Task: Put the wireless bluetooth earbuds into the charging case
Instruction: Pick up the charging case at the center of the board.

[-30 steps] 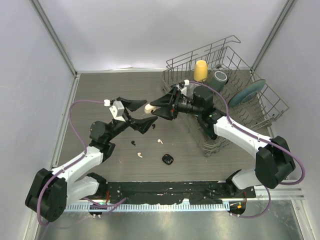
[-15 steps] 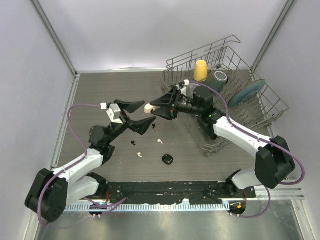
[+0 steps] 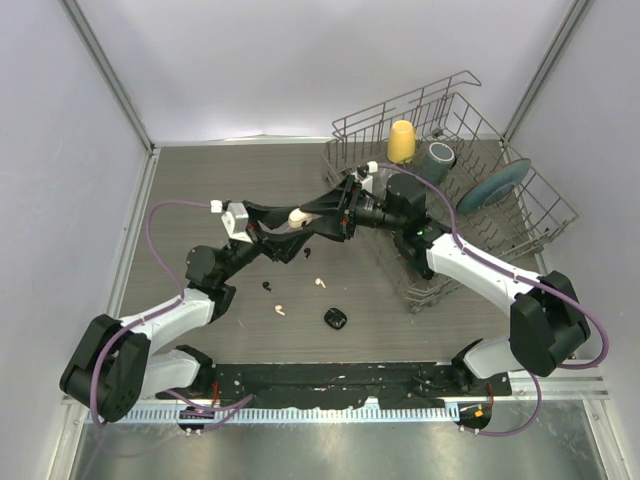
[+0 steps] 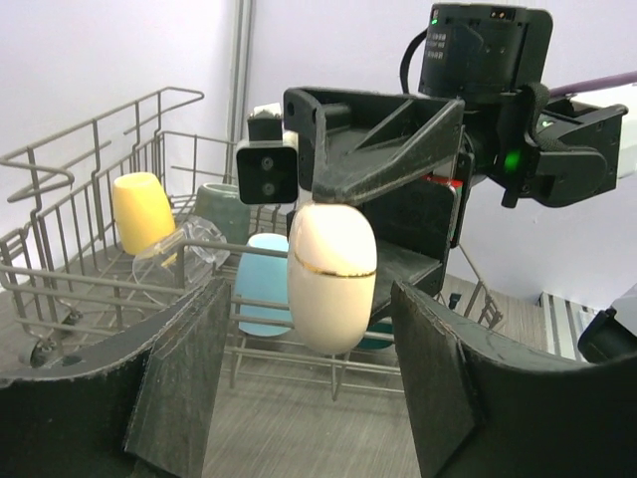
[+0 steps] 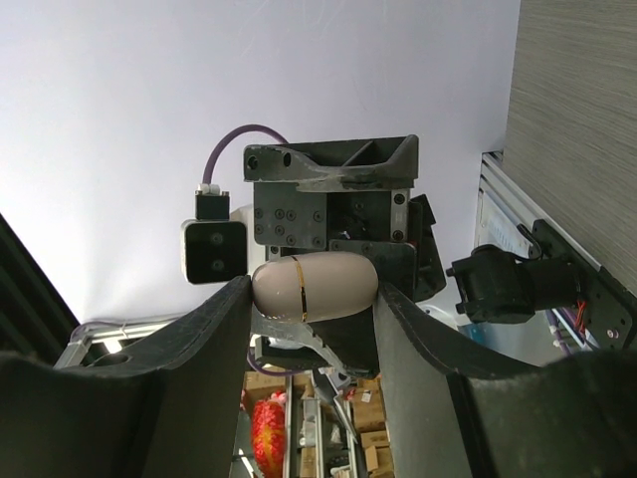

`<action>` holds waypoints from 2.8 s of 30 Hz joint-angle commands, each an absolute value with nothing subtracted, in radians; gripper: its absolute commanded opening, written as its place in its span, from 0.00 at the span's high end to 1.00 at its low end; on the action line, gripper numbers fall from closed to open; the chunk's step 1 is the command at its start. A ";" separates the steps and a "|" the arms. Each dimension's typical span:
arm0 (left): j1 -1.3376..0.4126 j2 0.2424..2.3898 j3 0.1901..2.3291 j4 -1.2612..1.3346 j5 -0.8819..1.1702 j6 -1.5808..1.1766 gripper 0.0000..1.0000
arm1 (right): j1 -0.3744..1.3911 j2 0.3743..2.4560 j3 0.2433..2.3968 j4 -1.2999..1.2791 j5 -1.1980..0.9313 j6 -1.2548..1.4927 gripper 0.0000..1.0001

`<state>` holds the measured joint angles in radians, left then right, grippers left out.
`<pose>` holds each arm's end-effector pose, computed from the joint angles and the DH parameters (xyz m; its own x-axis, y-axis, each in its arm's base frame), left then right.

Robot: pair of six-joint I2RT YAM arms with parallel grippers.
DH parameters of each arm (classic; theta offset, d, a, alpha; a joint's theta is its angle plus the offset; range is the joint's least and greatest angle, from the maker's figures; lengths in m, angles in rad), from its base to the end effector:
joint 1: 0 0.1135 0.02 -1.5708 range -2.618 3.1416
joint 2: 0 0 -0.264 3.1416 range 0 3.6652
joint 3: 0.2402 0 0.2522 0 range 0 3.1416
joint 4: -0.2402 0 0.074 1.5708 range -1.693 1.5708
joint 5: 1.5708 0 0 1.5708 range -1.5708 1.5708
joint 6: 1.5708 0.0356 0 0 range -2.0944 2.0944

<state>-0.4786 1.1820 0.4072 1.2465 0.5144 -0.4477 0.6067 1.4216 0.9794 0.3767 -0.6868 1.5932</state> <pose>0.1965 -0.1217 0.2770 0.0216 -0.4358 -0.8998 0.8867 0.4241 -0.1841 0.2575 0.2062 0.3173 -0.9592 0.2753 0.0638 0.0753 0.0312 0.9967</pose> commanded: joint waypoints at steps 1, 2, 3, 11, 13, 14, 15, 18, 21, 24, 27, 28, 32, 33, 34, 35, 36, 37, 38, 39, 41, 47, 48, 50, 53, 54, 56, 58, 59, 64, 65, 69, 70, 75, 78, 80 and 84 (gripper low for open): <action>-0.483 1.192 0.459 1.353 0.534 -0.457 0.35 | 0.611 1.404 0.973 0.434 -0.703 1.603 0.97; -0.483 1.192 0.459 1.354 0.532 -0.457 0.37 | 0.611 1.402 0.968 0.436 -0.701 1.603 0.97; -0.483 1.192 0.462 1.355 0.529 -0.457 0.41 | 0.609 1.402 0.965 0.436 -0.701 1.605 0.97; -0.483 1.198 0.456 1.356 0.543 -0.465 0.43 | 0.611 1.397 0.966 0.443 -0.698 1.609 0.97; -0.483 1.203 0.454 1.355 0.546 -0.469 0.42 | 0.609 1.396 0.966 0.445 -0.696 1.612 0.97; -0.483 1.206 0.454 1.351 0.548 -0.469 0.40 | 0.609 1.396 0.969 0.445 -0.696 1.611 0.97; -0.482 1.207 0.454 1.348 0.551 -0.468 0.38 | 0.611 1.396 0.969 0.445 -0.695 1.609 0.97; -0.482 1.212 0.457 1.339 0.551 -0.466 0.37 | 0.611 1.393 0.966 0.443 -0.693 1.611 0.97; -0.483 1.218 0.469 1.313 0.557 -0.463 0.39 | 0.611 1.391 0.963 0.436 -0.689 1.606 0.98; -0.483 1.221 0.476 1.307 0.558 -0.462 0.43 | 0.611 1.388 0.965 0.419 -0.681 1.598 0.98; -0.483 1.220 0.482 1.298 0.560 -0.462 0.51 | 0.611 1.385 0.965 0.408 -0.680 1.591 0.98; -0.483 1.220 0.485 1.293 0.558 -0.460 0.56 | 0.611 1.385 0.965 0.407 -0.678 1.591 0.98; -0.483 1.224 0.488 1.287 0.564 -0.460 0.64 | 0.612 1.382 0.966 0.407 -0.678 1.591 0.99; -0.483 1.224 0.488 1.287 0.566 -0.459 0.64 | 0.611 1.384 0.966 0.407 -0.678 1.591 0.99; -0.483 1.224 0.488 1.285 0.569 -0.459 0.56 | 0.611 1.384 0.966 0.407 -0.678 1.589 0.99; -0.483 1.226 0.488 1.284 0.572 -0.460 0.52 | 0.611 1.381 0.968 0.408 -0.678 1.589 0.99; -0.485 1.226 0.488 1.282 0.575 -0.460 0.50 | 0.611 1.381 0.968 0.410 -0.678 1.589 0.99; -0.483 1.226 0.488 1.278 0.575 -0.460 0.48 | 0.611 1.382 0.968 0.410 -0.677 1.589 0.99; -0.483 1.226 0.488 1.272 0.577 -0.460 0.46 | 0.611 1.381 0.968 0.411 -0.676 1.589 0.99; -0.483 1.224 0.488 1.269 0.577 -0.457 0.43 | 0.611 1.379 0.968 0.411 -0.676 1.589 0.99; -0.483 1.224 0.486 1.262 0.577 -0.457 0.42 | 0.611 1.381 0.968 0.416 -0.676 1.591 0.99; -0.483 1.233 0.488 1.262 0.574 -0.454 0.49 | 0.611 1.382 0.969 0.436 -0.680 1.601 0.99; -0.483 1.238 0.488 1.261 0.572 -0.454 0.50 | 0.611 1.381 0.969 0.437 -0.680 1.605 0.99; -0.483 1.241 0.486 1.262 0.568 -0.454 0.51 | 0.611 1.384 0.969 0.439 -0.681 1.608 0.98; -0.483 1.249 0.489 1.262 0.563 -0.457 0.53 | 0.611 1.387 0.971 0.443 -0.681 1.609 0.99; -0.483 1.249 0.491 1.266 0.560 -0.456 0.55 | 0.611 1.388 0.974 0.443 -0.683 1.611 0.98; -0.483 1.250 0.489 1.264 0.555 -0.456 0.59 | 0.611 1.390 0.973 0.445 -0.683 1.614 0.99; -0.483 1.253 0.489 1.266 0.555 -0.456 0.63 | 0.611 1.390 0.971 0.452 -0.683 1.617 0.99; -0.483 1.255 0.488 1.264 0.554 -0.456 0.65 | 0.611 1.390 0.971 0.454 -0.683 1.618 0.99; -0.483 1.264 0.488 1.266 0.546 -0.457 0.83 | 0.611 1.393 0.971 0.454 -0.686 1.621 0.99; -0.483 1.266 0.486 1.266 0.546 -0.457 0.85 | 0.611 1.394 0.973 0.456 -0.687 1.621 0.99; -0.483 1.269 0.483 1.270 0.546 -0.456 0.89 | 0.611 1.396 0.973 0.456 -0.689 1.624 0.99; -0.483 1.267 0.482 1.269 0.546 -0.451 0.94 | 0.609 1.397 0.973 0.456 -0.690 1.624 0.99; -0.483 1.252 0.459 1.272 0.531 -0.433 1.00 | 0.611 1.401 0.969 0.462 -0.698 1.625 0.80; -0.483 1.236 0.430 1.305 0.499 -0.426 1.00 | 0.609 1.388 0.976 0.430 -0.693 1.582 0.53; -0.483 1.226 0.410 1.328 0.483 -0.428 1.00 | 0.609 1.376 1.001 0.372 -0.675 1.527 0.39; -0.483 1.187 0.350 1.374 0.434 -0.425 1.00 | 0.607 1.333 1.052 0.160 -0.618 1.327 0.26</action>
<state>-0.4870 1.2327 0.3943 1.2835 0.5049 -0.4625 0.6052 1.4151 0.9760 0.3004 -0.6563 1.5028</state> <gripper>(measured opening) 0.333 0.699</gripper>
